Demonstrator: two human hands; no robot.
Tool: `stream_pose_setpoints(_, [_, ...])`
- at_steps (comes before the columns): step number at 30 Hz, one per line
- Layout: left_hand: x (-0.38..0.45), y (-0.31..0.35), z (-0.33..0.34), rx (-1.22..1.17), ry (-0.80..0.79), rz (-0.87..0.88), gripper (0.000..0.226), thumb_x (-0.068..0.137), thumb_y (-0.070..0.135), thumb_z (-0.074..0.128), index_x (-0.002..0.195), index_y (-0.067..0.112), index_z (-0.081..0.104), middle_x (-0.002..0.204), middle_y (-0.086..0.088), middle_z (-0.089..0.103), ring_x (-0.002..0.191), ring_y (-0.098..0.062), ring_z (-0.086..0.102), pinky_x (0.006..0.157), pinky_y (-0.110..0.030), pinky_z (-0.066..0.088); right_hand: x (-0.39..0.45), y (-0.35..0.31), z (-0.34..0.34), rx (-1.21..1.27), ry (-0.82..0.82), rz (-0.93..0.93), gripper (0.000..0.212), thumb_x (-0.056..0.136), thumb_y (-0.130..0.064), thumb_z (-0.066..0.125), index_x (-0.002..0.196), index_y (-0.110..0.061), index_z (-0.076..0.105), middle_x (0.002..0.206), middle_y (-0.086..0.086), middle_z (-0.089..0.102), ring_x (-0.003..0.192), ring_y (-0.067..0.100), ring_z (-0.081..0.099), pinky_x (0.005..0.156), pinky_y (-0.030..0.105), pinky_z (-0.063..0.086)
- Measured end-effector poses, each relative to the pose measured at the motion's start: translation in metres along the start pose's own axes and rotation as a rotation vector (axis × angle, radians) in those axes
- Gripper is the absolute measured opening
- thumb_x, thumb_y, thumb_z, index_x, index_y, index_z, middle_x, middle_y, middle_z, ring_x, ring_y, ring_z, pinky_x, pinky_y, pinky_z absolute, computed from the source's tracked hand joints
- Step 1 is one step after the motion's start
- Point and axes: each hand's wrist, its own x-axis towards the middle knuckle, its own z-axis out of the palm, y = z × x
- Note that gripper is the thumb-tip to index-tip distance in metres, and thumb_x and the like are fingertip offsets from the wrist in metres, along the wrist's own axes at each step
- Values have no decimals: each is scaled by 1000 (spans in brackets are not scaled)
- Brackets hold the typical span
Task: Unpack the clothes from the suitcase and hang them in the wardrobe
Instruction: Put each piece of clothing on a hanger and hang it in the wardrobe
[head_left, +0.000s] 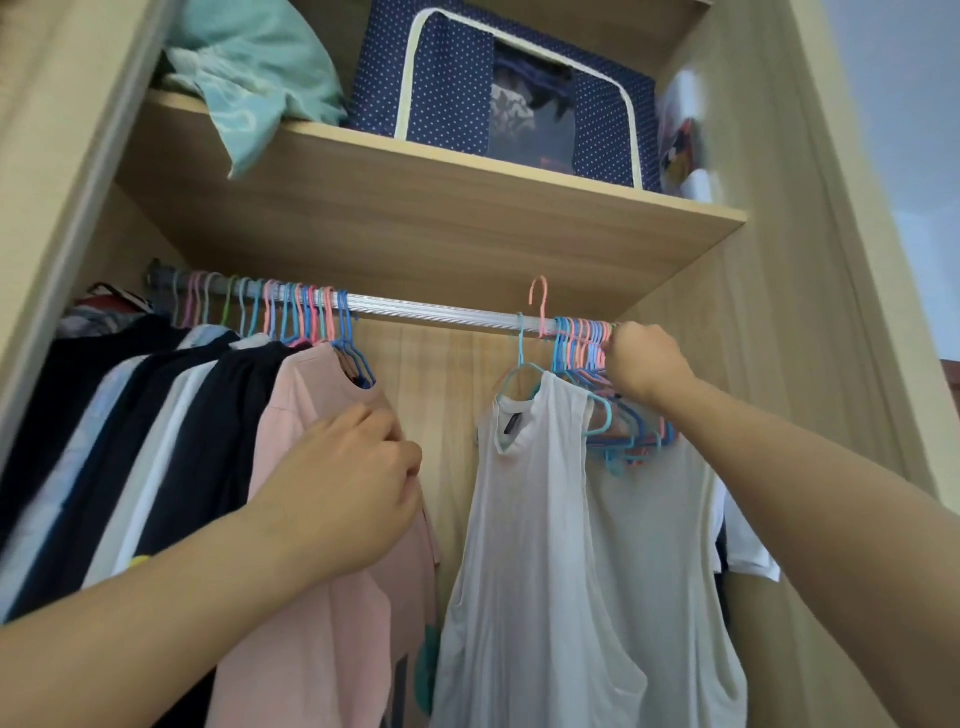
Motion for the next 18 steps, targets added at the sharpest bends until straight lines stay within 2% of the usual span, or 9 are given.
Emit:
stream_pose_setpoints(2, [-5,-1,-4,3,-34,-5,50,84,40,26,84,28,75,88,7,63,86,-22,58,73,-40,54,2,6,-3,91,32,42,15,94,-11,50,87,-1,59,105,30,65,96,45,61,68,34,36])
stream_pose_setpoints(5, [-13,9,-3,-76,-62,-14,57,84,44,20,97,31,74,99,9,62,98,-20,56,86,-39,51,-7,18,-10,156,47,74,23,96,-14,51,96,3,68,104,31,66,97,46,59,69,35,37])
stream_pose_setpoints(7, [-21,28,0,-184,-103,-26,46,91,43,27,104,33,70,103,12,56,107,-17,50,92,-34,45,-20,25,-22,156,105,83,26,98,-18,51,98,-1,71,100,30,66,94,47,59,70,39,41])
stream_pose_setpoints(9, [-29,52,7,-338,-158,-14,32,98,39,39,110,33,68,107,14,51,112,-14,44,94,-28,39,-37,35,-34,150,157,99,29,99,-23,50,98,-4,72,97,30,66,91,47,59,71,40,44])
stream_pose_setpoints(12, [-37,93,25,-696,-221,-46,31,96,41,43,110,34,70,114,13,53,116,-10,45,101,-29,40,-71,59,-46,249,201,176,29,97,-27,51,96,-9,73,89,26,68,85,46,63,73,43,52])
stream_pose_setpoints(14, [-37,124,35,-946,-177,-112,24,91,40,48,98,35,71,108,15,58,106,-7,55,96,-31,45,-104,78,-56,394,226,272,28,93,-27,49,90,-10,71,73,18,68,70,40,67,69,48,57])
stream_pose_setpoints(15, [-37,141,36,-1062,-144,-145,17,93,33,54,93,35,71,103,16,63,98,-4,59,89,-27,47,-125,87,-62,455,232,327,26,94,-23,47,89,-8,69,68,14,67,62,35,68,62,46,58])
stream_pose_setpoints(18, [-45,197,28,-1402,-165,-198,24,94,13,59,87,31,75,79,12,70,71,-1,63,63,-16,45,-199,118,-82,592,208,458,22,101,-11,43,92,-3,61,72,16,65,57,34,70,47,37,55])
